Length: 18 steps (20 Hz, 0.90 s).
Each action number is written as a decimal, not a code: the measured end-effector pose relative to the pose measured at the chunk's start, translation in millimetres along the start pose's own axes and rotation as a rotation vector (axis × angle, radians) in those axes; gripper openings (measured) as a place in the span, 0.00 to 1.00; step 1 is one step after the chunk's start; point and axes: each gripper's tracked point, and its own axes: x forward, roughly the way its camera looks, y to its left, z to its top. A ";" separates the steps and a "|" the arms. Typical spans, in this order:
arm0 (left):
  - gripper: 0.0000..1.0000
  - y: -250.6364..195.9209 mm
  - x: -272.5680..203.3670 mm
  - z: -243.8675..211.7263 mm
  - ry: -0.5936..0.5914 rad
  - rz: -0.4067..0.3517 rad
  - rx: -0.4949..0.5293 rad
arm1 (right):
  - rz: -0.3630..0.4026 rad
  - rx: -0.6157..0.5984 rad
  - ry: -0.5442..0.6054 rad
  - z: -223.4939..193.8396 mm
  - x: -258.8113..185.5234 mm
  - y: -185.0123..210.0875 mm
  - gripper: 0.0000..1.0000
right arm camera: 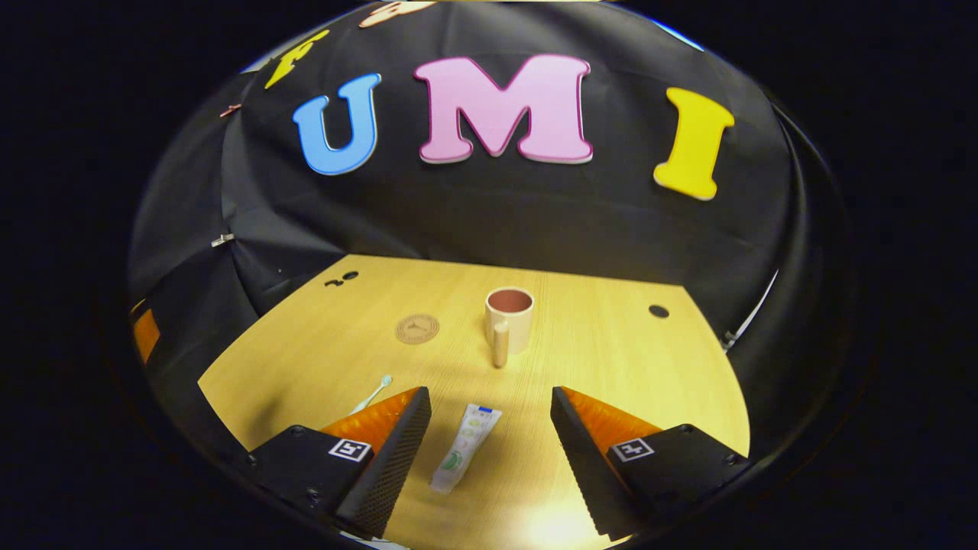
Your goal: Put the toothbrush and toothpaste on the desktop into the cup, then pick up the cup and place it on the coaster on the desktop.
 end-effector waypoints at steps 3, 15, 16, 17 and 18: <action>0.97 11.4 1.6 -13.0 0.038 0.042 -0.014 | -0.001 0.030 0.129 -33.2 21.9 5.3 0.97; 0.98 47.0 1.6 -58.3 0.192 0.197 -0.047 | -0.045 0.038 0.472 -133.4 82.6 15.0 0.98; 0.98 45.5 0.1 -61.1 0.200 0.198 -0.046 | -0.059 0.049 0.505 -140.3 84.4 12.8 0.98; 0.98 44.8 -0.2 -62.1 0.204 0.197 -0.045 | -0.076 0.052 0.524 -144.4 86.4 9.9 0.98; 0.98 42.9 -0.3 -63.6 0.210 0.194 -0.045 | -0.091 0.056 0.535 -146.9 88.4 8.6 0.98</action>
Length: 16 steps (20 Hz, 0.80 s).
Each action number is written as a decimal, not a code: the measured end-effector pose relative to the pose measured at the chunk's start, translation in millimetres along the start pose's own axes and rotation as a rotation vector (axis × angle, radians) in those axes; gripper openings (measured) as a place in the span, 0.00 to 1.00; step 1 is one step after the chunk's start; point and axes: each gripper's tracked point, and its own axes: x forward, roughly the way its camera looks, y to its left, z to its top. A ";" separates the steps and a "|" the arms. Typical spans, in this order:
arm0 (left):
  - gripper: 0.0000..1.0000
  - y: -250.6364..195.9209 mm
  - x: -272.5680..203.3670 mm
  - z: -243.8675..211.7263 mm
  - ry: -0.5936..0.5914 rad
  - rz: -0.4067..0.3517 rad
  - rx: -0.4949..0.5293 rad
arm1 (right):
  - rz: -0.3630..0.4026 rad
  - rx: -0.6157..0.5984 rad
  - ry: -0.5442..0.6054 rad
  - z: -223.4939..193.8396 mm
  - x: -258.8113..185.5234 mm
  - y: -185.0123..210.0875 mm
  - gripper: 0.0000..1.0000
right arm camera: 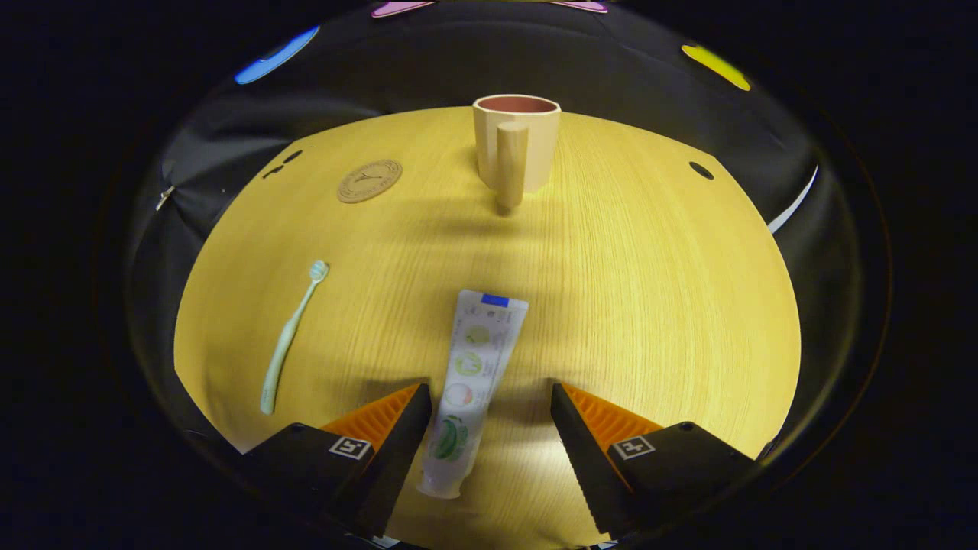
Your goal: Put the toothbrush and toothpaste on the desktop into the cup, then pick up the cup and place it on the coaster on the desktop.
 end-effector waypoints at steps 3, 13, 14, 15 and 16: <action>0.98 -7.7 0.5 -2.1 0.009 -0.019 0.000 | -0.014 0.013 0.017 2.0 1.4 2.8 0.98; 0.98 -34.7 2.6 -3.3 0.017 -0.108 0.037 | 0.019 -0.034 0.105 -1.5 4.2 25.2 0.36; 0.98 -37.8 5.0 -5.0 0.021 -0.119 0.042 | 0.035 -0.065 0.097 -0.8 3.0 25.5 0.36; 0.98 -43.2 7.2 -7.0 0.034 -0.142 0.046 | 0.043 -0.082 0.087 -1.7 2.8 26.3 0.36; 0.98 -47.5 9.4 -9.8 0.048 -0.162 0.047 | 0.045 -0.089 0.075 -1.8 3.9 26.2 0.32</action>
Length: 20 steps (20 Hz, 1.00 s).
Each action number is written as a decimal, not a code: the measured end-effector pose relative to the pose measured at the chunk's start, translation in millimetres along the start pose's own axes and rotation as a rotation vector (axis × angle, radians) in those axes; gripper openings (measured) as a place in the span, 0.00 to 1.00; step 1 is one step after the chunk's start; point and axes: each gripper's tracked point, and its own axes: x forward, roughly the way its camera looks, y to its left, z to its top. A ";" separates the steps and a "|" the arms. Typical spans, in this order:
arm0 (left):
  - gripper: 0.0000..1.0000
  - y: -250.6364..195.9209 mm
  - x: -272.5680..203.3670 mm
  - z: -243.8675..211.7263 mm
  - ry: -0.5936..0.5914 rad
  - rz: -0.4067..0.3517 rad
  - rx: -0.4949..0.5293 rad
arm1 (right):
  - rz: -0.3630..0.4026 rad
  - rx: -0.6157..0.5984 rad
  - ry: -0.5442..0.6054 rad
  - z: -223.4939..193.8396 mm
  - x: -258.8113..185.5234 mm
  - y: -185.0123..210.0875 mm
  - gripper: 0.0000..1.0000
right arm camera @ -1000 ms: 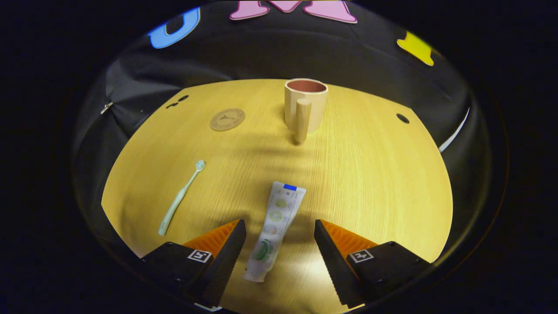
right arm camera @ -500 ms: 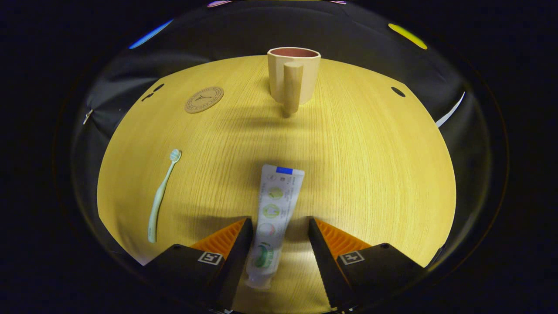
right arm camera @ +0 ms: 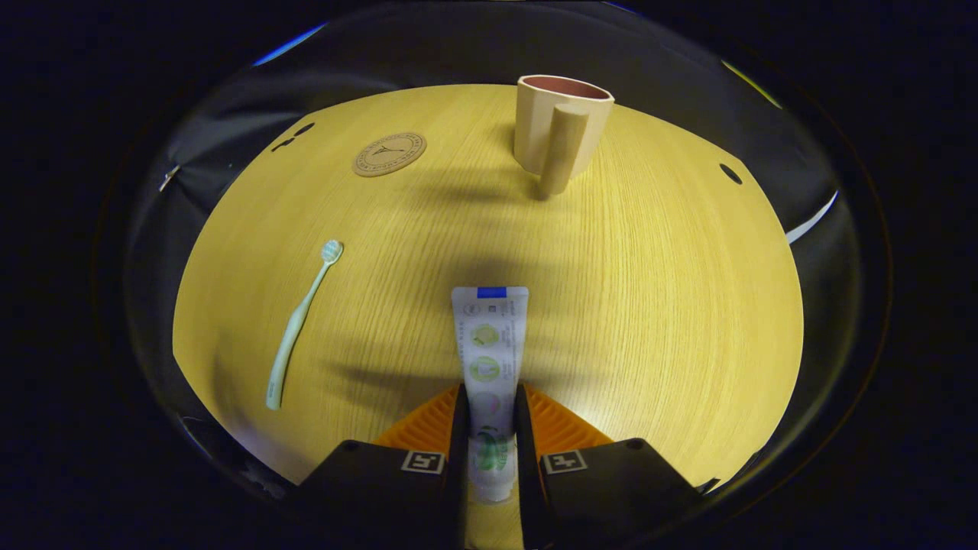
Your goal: Put the toothbrush and toothpaste on the desktop into the cup, then pick up the cup and place it on the coaster on the desktop.
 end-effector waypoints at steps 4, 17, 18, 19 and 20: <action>0.98 -26.7 30.6 -9.6 0.081 -0.129 -0.003 | 0.040 0.052 -0.003 -0.1 -7.4 -4.8 0.20; 0.89 -84.0 165.8 -115.1 0.524 -0.286 0.111 | 0.090 0.134 -0.155 4.2 -72.7 -69.3 0.20; 0.88 -87.8 172.1 -118.7 0.542 -0.292 0.120 | 0.095 0.139 -0.162 4.7 -76.4 -71.3 0.20; 0.83 -89.3 175.6 -121.8 0.564 -0.296 0.130 | 0.095 0.135 -0.170 4.5 -79.1 -73.8 0.20; 0.82 -89.5 178.5 -124.9 0.583 -0.295 0.142 | 0.091 0.123 -0.179 3.9 -80.7 -75.9 0.19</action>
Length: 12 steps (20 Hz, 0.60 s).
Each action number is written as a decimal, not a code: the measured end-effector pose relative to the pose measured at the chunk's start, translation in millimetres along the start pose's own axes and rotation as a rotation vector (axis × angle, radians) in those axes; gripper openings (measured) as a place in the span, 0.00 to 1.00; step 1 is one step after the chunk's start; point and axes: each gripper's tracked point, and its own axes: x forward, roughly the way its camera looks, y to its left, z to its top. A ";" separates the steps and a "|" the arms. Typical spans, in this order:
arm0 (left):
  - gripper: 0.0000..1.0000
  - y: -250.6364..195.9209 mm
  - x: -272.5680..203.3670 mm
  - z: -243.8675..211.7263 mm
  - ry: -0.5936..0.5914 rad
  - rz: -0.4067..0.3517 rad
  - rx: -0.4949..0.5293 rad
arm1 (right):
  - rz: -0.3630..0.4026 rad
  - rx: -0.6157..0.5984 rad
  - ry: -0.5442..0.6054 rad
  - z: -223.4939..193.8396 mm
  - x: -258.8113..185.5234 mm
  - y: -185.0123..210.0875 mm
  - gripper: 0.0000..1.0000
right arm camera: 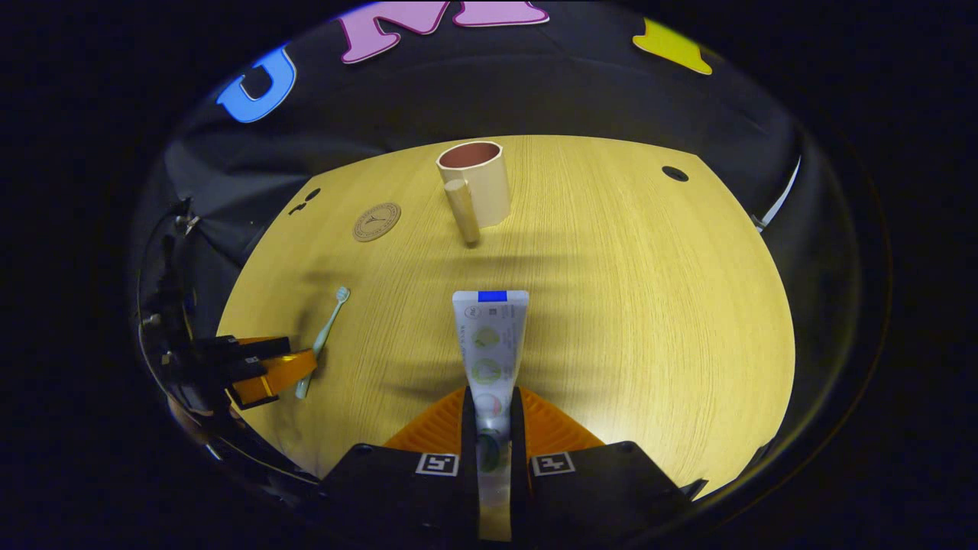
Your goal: Put the toothbrush and toothpaste on the desktop into the cup, then pick up the cup and place it on the coaster on the desktop.
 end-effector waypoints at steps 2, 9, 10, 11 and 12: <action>0.80 -4.8 7.3 -5.1 0.043 -0.007 0.017 | -0.008 -0.013 -0.005 -1.1 -3.5 -1.3 0.20; 0.58 1.6 15.3 -14.7 0.185 0.015 0.092 | 0.015 -0.001 -0.023 -3.8 -8.8 2.2 0.20; 0.46 2.8 17.6 -13.4 0.199 0.017 0.080 | 0.021 0.006 -0.027 -2.7 -10.7 3.2 0.20; 0.29 3.1 17.6 -13.5 0.220 0.018 0.070 | 0.027 0.016 -0.032 -1.9 -11.5 4.2 0.20; 0.12 2.9 15.7 -14.6 0.239 0.013 0.073 | 0.032 0.025 -0.039 1.0 -13.0 5.7 0.20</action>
